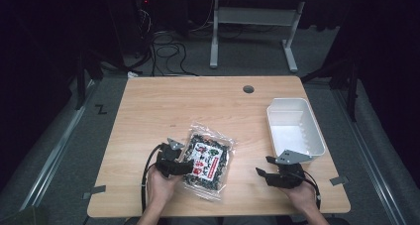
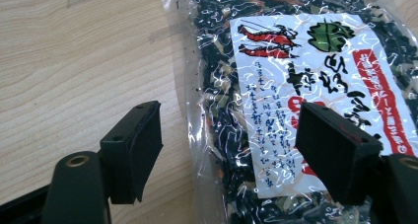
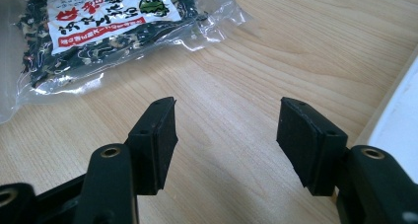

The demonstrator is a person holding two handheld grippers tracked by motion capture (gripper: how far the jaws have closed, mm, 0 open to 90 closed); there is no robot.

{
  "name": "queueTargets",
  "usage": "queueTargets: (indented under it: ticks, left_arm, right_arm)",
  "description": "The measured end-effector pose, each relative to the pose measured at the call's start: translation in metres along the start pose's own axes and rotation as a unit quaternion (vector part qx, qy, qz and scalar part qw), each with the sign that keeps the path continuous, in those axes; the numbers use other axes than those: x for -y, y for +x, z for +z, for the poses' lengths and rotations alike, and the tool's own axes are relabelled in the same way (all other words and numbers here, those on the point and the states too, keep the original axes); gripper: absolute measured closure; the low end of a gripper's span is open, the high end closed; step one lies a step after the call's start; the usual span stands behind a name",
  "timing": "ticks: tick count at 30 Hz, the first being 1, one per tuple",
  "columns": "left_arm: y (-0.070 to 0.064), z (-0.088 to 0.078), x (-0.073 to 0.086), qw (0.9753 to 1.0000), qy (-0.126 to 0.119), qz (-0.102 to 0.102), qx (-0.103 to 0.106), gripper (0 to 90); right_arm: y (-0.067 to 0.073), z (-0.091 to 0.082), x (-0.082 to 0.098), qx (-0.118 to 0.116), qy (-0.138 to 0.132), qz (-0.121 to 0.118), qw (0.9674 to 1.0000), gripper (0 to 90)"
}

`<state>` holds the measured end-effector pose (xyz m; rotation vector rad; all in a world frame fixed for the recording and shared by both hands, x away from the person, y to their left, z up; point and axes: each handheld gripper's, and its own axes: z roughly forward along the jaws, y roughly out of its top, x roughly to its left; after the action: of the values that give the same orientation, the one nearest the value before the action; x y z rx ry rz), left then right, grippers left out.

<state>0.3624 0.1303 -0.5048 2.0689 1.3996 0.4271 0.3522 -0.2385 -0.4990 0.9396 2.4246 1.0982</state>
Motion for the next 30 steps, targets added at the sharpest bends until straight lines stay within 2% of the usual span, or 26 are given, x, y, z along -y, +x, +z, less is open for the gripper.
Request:
queueTargets:
  ticks: [5,12,18,21,30]
  left_arm:
    - [-0.001,0.007,-0.001,0.9999,0.01,0.003,0.0,26.4]
    - [-0.004,0.016,-0.001,0.9994,0.029,0.02,-0.007,26.6]
    - [-0.003,0.018,-0.001,0.9994,0.031,0.018,0.002,26.9]
    - [-0.004,0.018,-0.001,0.9992,0.031,0.025,0.004,27.5]
    - [-0.005,0.019,-0.001,0.9986,0.034,0.028,0.028,28.6]
  right_arm:
    - [0.001,0.002,0.0,0.001,0.003,-0.002,1.0,40.4]
    - [0.002,0.003,0.0,0.0,0.006,-0.004,1.0,40.2]
    - [0.002,0.004,0.0,-0.001,0.011,-0.006,0.9999,39.9]
    - [0.003,0.005,0.0,-0.005,0.011,-0.009,0.9999,39.7]
    - [0.004,0.004,0.0,-0.004,0.007,-0.008,0.9999,38.6]
